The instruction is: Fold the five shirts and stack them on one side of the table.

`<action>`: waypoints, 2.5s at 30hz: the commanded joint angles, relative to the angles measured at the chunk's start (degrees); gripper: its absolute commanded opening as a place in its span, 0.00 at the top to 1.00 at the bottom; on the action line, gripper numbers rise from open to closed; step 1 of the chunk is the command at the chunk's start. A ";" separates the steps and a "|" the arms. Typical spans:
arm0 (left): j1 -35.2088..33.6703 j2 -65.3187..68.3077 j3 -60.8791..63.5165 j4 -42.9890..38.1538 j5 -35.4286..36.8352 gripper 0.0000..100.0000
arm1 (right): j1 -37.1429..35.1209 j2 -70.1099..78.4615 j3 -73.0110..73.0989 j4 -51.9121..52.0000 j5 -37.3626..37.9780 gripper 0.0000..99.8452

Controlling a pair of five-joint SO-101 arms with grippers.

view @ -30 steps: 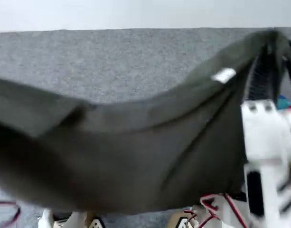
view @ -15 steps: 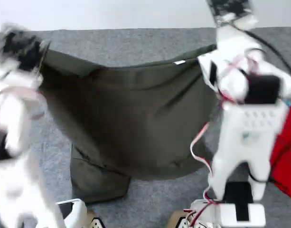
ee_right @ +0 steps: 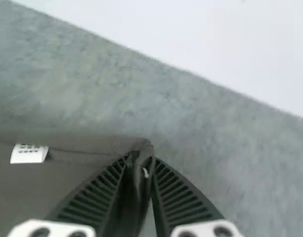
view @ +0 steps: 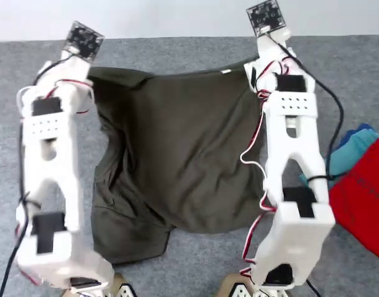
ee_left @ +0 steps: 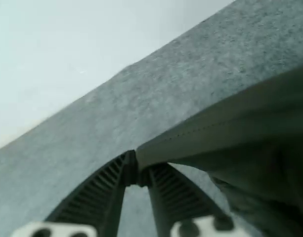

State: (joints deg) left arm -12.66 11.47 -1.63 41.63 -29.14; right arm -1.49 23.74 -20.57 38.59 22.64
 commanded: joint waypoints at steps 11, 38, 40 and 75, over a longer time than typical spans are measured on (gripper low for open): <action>2.29 30.77 -44.26 2.81 -0.09 0.99 | 1.63 7.69 -0.53 -35.03 16.09 0.99; 6.95 42.90 -85.76 59.34 -8.70 0.99 | 4.09 -1.01 -0.44 2.24 12.40 0.99; 6.77 42.46 -85.76 59.08 -8.09 0.99 | 3.82 -2.51 -0.44 6.20 11.43 0.99; 16.35 -32.44 21.23 58.99 -7.12 1.00 | 4.09 -17.10 -0.09 63.16 10.37 0.99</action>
State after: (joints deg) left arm 3.16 -15.16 17.01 98.86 -38.29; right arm 1.67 12.92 -20.31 99.87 33.80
